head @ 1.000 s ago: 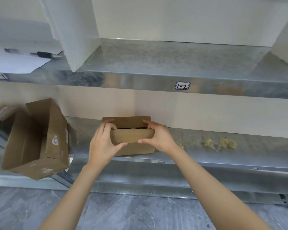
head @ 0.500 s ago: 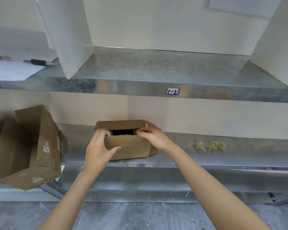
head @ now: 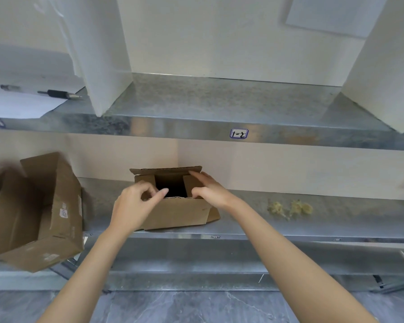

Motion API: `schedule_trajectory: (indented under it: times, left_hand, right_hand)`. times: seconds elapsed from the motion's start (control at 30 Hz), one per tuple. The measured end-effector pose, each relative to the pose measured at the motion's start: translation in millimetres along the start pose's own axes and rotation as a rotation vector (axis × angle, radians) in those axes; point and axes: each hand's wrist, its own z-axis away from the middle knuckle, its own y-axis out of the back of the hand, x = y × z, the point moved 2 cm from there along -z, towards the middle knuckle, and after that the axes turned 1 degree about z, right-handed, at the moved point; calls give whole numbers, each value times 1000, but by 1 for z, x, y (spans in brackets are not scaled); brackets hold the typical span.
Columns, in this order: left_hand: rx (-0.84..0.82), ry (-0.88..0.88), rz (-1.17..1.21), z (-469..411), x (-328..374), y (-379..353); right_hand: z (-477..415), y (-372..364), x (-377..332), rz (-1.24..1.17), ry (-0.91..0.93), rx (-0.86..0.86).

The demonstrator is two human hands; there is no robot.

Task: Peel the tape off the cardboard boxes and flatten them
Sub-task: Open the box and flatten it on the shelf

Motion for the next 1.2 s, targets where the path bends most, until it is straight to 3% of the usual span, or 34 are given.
schedule_trajectory:
  times: [0.17,0.63,0.93,1.2]
  left_hand:
    - [-147,102,-79,-10,-2,-5]
    - [-376,20,-185,-16,-9,-8]
    - [-406,34,-281,-8,-6,-9]
    - [-360,-55,-163,-7,-17,-4]
  right_hand:
    - [-7,-3,3,79,-21,45]
    - [-8,-4,7,271,-17,-33]
    - [-12,-8,11,522,44,-109]
    - [-19,-11,11,479,82,-101]
